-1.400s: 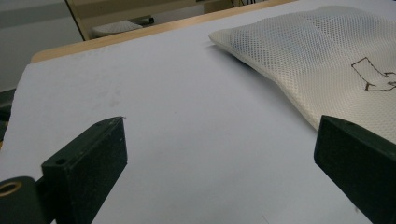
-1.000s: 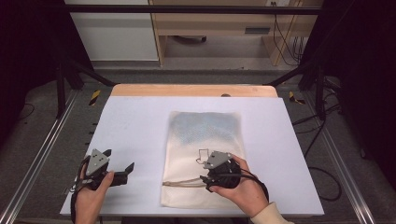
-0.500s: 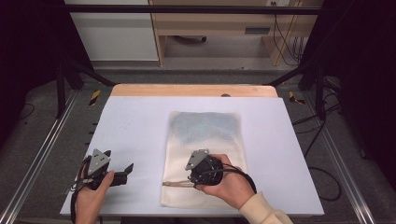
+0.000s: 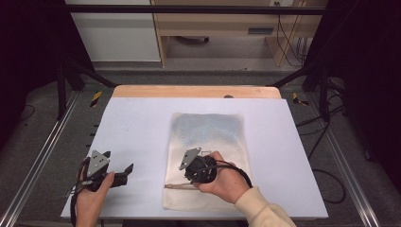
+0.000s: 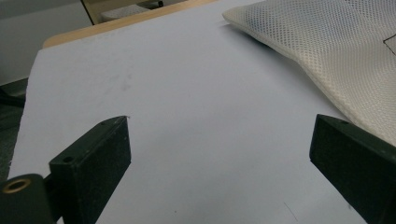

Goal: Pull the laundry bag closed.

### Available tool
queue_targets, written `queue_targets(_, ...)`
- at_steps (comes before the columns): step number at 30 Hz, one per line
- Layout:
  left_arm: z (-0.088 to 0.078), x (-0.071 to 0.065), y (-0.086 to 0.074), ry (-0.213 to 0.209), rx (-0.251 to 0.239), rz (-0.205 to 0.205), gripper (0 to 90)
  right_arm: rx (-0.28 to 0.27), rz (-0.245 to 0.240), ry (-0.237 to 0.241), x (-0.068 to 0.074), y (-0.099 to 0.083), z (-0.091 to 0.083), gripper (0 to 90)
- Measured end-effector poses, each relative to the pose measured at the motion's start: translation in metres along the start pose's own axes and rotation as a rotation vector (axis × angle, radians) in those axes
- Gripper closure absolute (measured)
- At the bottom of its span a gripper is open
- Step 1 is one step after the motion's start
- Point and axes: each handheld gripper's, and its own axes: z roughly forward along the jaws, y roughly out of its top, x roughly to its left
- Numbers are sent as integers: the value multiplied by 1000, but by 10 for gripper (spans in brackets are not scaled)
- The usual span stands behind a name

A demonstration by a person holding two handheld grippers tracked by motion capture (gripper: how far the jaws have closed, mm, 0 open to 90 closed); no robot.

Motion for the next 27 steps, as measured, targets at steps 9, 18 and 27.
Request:
queue_targets(9,2,3,4,-29,26,95,75,-53,-17,46,6,9,10,823)
queue_targets(18,0,1,0,12,9,29,56,-61,-18,66,10,14,19,836)
queue_targets(27,0,7,-1,-2,30,53,60,-56,-33,89,15,22,30,840)
